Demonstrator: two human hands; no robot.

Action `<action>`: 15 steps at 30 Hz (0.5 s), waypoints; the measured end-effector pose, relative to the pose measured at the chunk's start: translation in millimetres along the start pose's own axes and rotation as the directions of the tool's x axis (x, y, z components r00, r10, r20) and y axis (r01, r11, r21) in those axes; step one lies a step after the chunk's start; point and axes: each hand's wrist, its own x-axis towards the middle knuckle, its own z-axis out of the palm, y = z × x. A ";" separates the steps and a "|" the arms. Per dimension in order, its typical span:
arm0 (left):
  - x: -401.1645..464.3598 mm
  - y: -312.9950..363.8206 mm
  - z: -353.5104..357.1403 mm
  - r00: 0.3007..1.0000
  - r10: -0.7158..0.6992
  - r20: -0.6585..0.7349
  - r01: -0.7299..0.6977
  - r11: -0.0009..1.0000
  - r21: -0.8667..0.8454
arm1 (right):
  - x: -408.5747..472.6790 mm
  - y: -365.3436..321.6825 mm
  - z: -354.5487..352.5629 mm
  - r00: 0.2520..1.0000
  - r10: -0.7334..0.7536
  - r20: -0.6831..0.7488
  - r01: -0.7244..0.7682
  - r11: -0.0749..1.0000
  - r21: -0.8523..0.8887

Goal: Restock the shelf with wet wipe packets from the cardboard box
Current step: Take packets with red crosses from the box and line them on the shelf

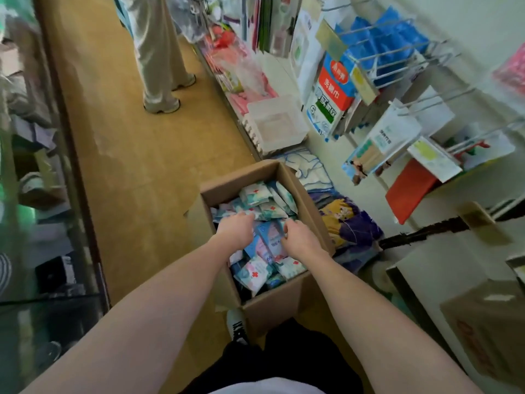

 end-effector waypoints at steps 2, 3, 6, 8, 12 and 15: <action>13.4 -3.1 -5.5 0.999 -0.041 -0.001 0.041 0.998 -0.042 | 23.3 -0.7 -5.0 0.999 -0.027 0.020 0.027 1.000 0.001; 20.8 -4.5 -7.5 0.998 -0.058 0.004 0.058 0.997 -0.059 | 34.4 -1.1 -7.9 0.999 -0.034 0.032 0.034 0.999 0.012; 47.9 -9.6 -12.0 0.996 -0.093 0.012 0.094 0.991 -0.097 | 72.1 -2.9 -16.3 0.997 -0.053 0.057 0.051 0.998 0.031; 68.9 -12.4 -13.0 0.994 -0.108 0.018 0.110 0.986 -0.125 | 99.5 -2.8 -18.3 0.996 -0.059 0.073 0.056 0.997 0.046; 113.2 -13.2 -3.6 0.989 -0.143 0.031 0.146 0.981 -0.128 | 149.6 -1.0 -12.1 0.995 -0.050 0.091 0.044 0.997 0.068; 144.5 -11.7 10.4 0.989 -0.139 0.043 0.144 0.981 -0.128 | 180.8 0.2 1.2 0.991 -0.032 0.129 0.026 0.999 0.046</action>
